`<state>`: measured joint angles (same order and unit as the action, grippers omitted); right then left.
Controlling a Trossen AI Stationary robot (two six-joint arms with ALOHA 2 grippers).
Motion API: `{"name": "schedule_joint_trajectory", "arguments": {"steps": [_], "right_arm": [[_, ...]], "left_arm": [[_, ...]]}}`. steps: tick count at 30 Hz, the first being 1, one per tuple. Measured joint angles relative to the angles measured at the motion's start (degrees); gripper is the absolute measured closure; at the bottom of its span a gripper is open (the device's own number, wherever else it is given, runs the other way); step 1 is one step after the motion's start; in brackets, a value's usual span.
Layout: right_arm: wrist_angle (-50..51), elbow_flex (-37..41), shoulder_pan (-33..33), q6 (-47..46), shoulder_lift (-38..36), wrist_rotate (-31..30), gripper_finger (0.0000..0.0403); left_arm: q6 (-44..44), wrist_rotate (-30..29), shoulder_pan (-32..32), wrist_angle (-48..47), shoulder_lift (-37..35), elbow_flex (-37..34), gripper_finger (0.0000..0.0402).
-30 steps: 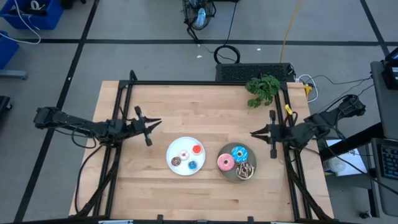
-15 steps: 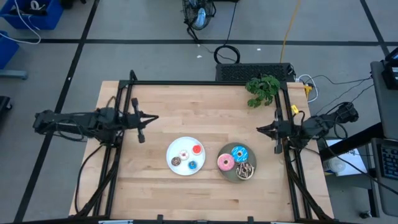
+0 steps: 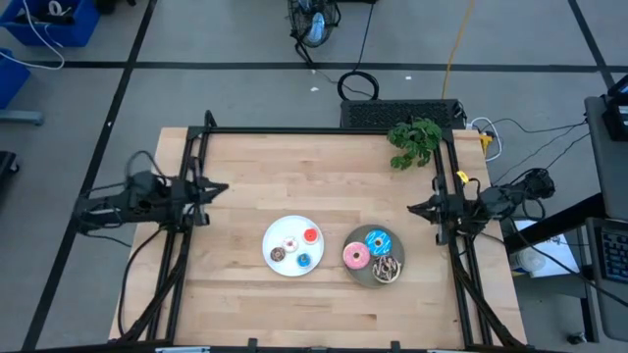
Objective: Pick & Place donuts
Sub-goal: Return to Home Position
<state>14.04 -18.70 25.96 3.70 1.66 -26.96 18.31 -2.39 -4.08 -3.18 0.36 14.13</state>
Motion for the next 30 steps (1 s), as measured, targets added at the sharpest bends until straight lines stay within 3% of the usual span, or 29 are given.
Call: {"name": "schedule_joint_trajectory", "arguments": {"steps": [11, 18, 30], "right_arm": [[-13.03, 9.08, -0.13, 2.72, -1.28, -0.02, 0.0403], [-21.9, 17.29, -0.29, 2.52, -1.37, 1.03, 0.0403], [-19.1, 17.69, -5.5, 0.93, -1.19, 2.45, 0.0403]], "left_arm": [[-1.98, 1.9, -1.81, 6.34, 1.33, -8.89, 0.04], [-2.77, 8.33, -4.7, 8.88, 1.37, -12.23, 0.04], [-3.88, 12.3, -8.64, 5.57, 2.6, -13.51, 0.04]]}}
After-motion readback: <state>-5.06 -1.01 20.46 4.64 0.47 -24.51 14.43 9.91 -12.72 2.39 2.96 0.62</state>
